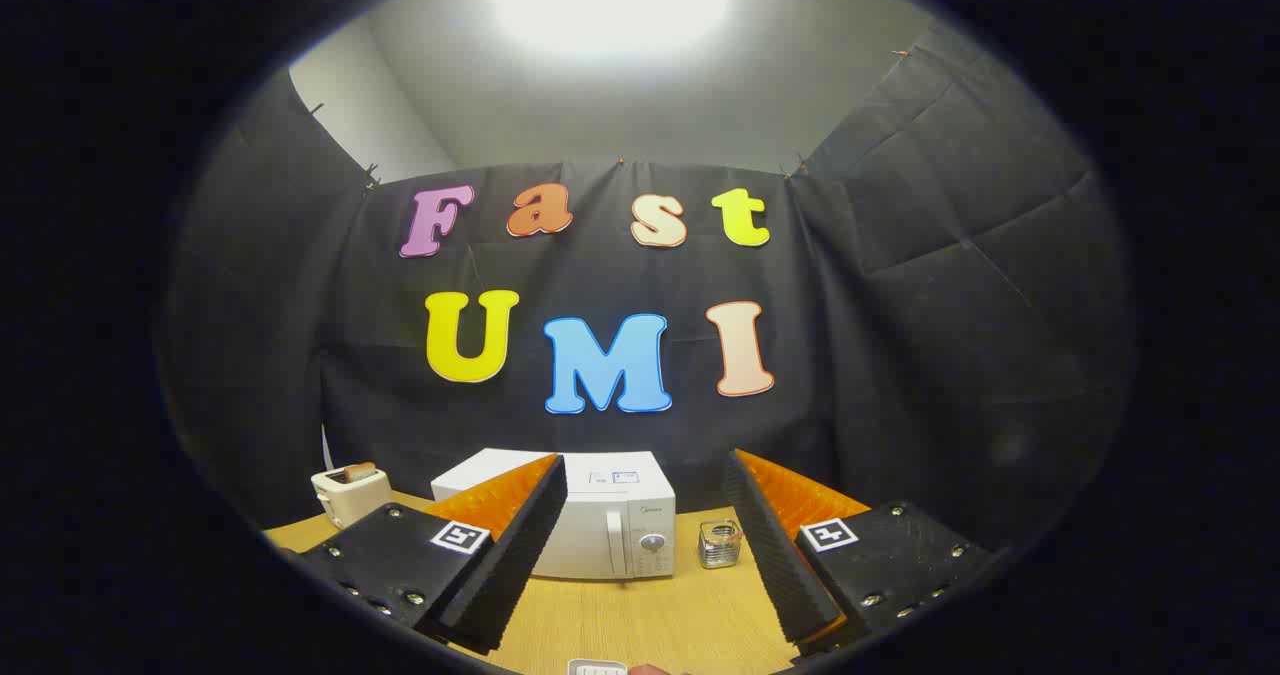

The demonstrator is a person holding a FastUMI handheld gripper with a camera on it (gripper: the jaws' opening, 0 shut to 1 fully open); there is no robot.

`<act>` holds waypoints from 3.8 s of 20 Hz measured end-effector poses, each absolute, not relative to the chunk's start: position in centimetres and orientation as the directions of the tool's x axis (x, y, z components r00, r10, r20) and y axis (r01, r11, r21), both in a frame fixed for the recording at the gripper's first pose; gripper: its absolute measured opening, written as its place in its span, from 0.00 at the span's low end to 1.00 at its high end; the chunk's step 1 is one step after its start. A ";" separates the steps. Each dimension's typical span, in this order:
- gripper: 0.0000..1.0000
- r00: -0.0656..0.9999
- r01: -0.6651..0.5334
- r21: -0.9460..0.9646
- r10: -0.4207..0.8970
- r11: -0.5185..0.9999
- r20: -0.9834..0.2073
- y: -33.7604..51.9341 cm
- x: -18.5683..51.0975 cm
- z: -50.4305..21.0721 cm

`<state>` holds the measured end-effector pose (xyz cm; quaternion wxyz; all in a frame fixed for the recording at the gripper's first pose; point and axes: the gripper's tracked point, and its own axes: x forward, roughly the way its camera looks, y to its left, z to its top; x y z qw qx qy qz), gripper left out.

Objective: Open the microwave, put the food inside, and close the microwave door.

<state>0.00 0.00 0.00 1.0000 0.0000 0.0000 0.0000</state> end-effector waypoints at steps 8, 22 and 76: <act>0.97 1.000 -0.003 -0.002 0.003 1.000 -0.015 0.6 0.0 -1.3; 0.97 0.998 -0.031 0.000 0.031 1.000 -0.059 -0.2 4.6 -4.4; 0.10 0.844 -0.237 -0.039 0.185 0.971 -0.504 5.4 22.6 -30.5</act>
